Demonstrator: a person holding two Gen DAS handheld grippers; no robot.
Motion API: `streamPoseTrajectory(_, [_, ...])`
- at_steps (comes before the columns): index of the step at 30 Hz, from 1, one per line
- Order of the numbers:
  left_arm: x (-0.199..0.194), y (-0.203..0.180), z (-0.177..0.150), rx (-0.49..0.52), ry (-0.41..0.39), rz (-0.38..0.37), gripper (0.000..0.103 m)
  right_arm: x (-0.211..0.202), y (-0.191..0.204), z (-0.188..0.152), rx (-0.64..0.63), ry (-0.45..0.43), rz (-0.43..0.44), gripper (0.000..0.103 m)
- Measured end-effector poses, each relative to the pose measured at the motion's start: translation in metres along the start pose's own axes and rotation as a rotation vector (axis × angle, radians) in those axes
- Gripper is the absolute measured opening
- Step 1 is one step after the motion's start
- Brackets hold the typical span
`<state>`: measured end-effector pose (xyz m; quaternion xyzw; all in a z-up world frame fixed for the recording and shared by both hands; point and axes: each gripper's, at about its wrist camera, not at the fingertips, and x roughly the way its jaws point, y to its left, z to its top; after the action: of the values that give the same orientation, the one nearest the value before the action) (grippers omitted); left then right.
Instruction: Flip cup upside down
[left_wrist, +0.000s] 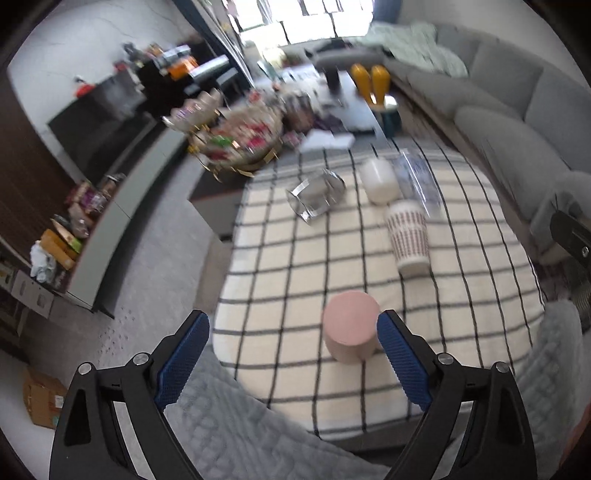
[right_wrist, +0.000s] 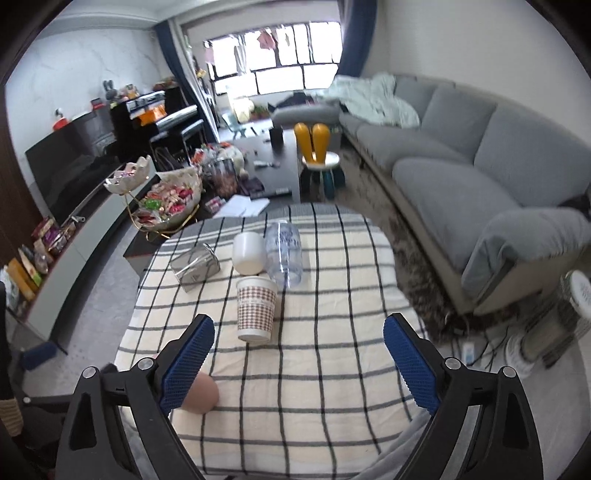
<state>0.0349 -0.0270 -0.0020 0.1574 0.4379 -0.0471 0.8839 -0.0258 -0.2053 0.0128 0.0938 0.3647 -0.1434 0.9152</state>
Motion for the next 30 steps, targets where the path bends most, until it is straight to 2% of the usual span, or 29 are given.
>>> streamPoseTrajectory(4, [-0.012,0.007,-0.015,-0.043,-0.103,0.03,0.098,-0.012,0.01,-0.01,-0.043,-0.048,-0.017,0.094])
streamPoseTrajectory(12, [-0.032,0.02,-0.039,-0.125,-0.228,0.053,0.103,-0.029,0.012,-0.028,-0.056,-0.101,-0.051,0.097])
streamPoseTrajectory(19, [-0.038,0.026,-0.047,-0.154,-0.256,0.051,0.103,-0.034,0.012,-0.033,-0.054,-0.106,-0.055,0.097])
streamPoseTrajectory(30, [-0.042,0.028,-0.053,-0.159,-0.26,0.046,0.103,-0.036,0.012,-0.037,-0.054,-0.099,-0.052,0.097])
